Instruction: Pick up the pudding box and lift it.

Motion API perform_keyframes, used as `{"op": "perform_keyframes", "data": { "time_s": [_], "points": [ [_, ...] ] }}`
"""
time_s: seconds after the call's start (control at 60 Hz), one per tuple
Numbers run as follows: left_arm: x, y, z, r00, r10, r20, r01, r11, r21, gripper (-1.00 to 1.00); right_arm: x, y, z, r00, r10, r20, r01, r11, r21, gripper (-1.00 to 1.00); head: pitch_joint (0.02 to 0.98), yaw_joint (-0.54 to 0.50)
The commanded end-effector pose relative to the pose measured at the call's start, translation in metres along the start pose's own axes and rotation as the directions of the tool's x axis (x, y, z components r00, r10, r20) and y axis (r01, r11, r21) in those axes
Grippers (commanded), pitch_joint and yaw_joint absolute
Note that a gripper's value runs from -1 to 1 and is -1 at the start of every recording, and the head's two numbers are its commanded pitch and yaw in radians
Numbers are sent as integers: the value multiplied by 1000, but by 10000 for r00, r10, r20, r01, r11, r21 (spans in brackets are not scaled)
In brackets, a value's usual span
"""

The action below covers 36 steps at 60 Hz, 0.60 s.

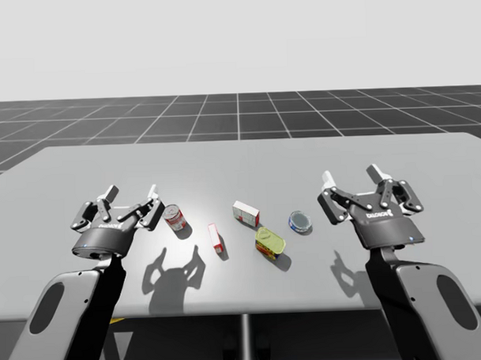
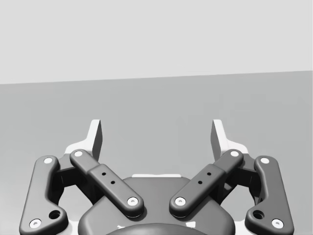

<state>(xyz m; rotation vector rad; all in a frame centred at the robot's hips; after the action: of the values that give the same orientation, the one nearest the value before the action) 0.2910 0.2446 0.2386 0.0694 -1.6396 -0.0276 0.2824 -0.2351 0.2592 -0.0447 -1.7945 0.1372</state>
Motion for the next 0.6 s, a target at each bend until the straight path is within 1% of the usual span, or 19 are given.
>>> {"op": "perform_keyframes", "data": {
  "time_s": [0.017,0.033,0.05,0.1,0.183,0.233,0.3,0.383,0.483,0.517,0.567,0.6],
  "points": [
    [0,0,0,10000,-22,16,22,10000,11,-1000,0,0,2,9996,-17,289,34,9982,-590,-1000,67,5],
    [0,1,0,10000,-22,17,22,10000,12,-1000,1,1,3,9996,-80,275,95,9985,-548,-1000,68,5],
    [0,1,0,10000,-20,18,20,10000,13,-1000,2,0,3,9994,-197,274,205,9994,-274,-1000,70,5],
    [0,1,0,10000,-24,26,24,10000,11,-1000,4,-1,2,9986,-398,339,405,9990,-201,-1000,74,5],
    [0,1,0,10000,-33,46,33,10000,15,-1000,6,-4,2,9979,-510,388,516,9986,-146,-1000,96,3],
    [0,1,0,10000,-33,45,33,10000,18,-1000,6,-4,2,9980,-510,384,516,9986,-142,-1000,113,2],
    [0,1,0,10000,-59,33,59,10000,26,-1000,6,-4,2,9980,-492,388,498,9987,-141,-1000,162,-2],
    [-1,1,0,10000,-84,43,84,10000,19,-1000,6,-3,2,9982,-460,378,464,9989,-106,-1000,244,-6],
    [0,2,0,9999,-93,69,93,10000,-2,-1000,6,-2,2,9984,-435,355,439,9990,-87,-1000,313,-8],
    [0,2,0,9999,-109,85,109,9999,-11,-1000,6,-2,2,9984,-435,353,438,9990,-76,-1000,356,-10],
    [0,2,0,9999,-119,99,119,9999,-19,-1000,6,-2,2,9985,-430,350,432,9990,-63,-1000,390,-11],
    [0,2,0,9998,-147,107,147,9999,-27,-1000,6,-2,2,9985,-428,342,430,9991,-55,-1000,437,-11]
  ]
}}
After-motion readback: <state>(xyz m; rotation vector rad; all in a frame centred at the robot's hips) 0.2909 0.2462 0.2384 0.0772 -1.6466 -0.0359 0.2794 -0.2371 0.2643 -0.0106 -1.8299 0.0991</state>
